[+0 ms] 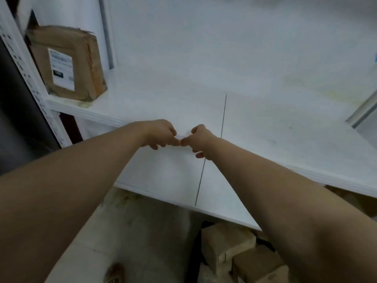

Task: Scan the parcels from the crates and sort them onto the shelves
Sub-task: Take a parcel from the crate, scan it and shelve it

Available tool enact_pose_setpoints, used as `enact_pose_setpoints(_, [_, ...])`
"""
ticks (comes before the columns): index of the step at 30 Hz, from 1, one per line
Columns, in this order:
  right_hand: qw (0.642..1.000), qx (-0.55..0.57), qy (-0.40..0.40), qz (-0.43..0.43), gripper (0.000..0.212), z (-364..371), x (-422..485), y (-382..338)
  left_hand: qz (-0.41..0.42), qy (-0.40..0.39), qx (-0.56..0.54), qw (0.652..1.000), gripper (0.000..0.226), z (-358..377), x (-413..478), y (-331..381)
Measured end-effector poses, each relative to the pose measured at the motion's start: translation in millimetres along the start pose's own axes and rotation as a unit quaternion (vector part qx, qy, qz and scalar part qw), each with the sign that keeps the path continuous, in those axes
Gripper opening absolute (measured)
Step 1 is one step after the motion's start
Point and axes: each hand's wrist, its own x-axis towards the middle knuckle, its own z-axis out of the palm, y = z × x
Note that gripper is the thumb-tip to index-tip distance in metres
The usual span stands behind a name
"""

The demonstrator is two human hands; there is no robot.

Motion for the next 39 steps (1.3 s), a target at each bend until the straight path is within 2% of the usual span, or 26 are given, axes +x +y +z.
enact_pose_setpoints(5, [0.999,-0.002,-0.018,0.045,0.064,-3.2,-61.4,74.2,-0.007,-0.050,0.030,0.998,0.056,80.4,-40.0,10.8])
enact_pose_setpoints(10, [0.998,0.016,0.014,0.054,0.056,-7.7,-118.3,107.3,0.022,-0.061,0.059,0.996,0.052,120.8,-82.0,15.4])
enact_pose_setpoints(17, [0.991,0.012,0.051,0.121,0.061,27.9,-211.7,154.8,0.040,-0.122,0.074,0.989,0.039,173.0,-143.6,-7.0])
enact_pose_setpoints(23, [0.981,0.041,0.038,0.188,0.051,58.2,-281.7,202.0,0.055,-0.182,0.098,0.977,0.024,230.3,-186.7,-29.1])
enact_pose_setpoints(28, [0.973,0.075,0.076,0.203,0.029,41.7,-325.5,228.6,0.068,-0.206,0.092,0.972,0.030,267.9,-207.2,-13.4])
enact_pose_setpoints(32, [0.968,0.087,0.101,0.213,0.024,22.9,-357.5,251.9,0.071,-0.235,0.106,0.964,0.017,302.0,-217.5,6.5])
enact_pose_setpoints(36, [0.960,0.101,0.116,0.232,0.021,7.3,-386.3,275.9,0.088,-0.267,0.117,0.953,0.033,335.8,-228.9,24.0])
enact_pose_setpoints(39, [0.950,0.124,0.132,0.256,0.015,-2.0,-404.8,293.9,0.105,-0.293,0.138,0.940,0.031,354.1,-237.8,37.5])
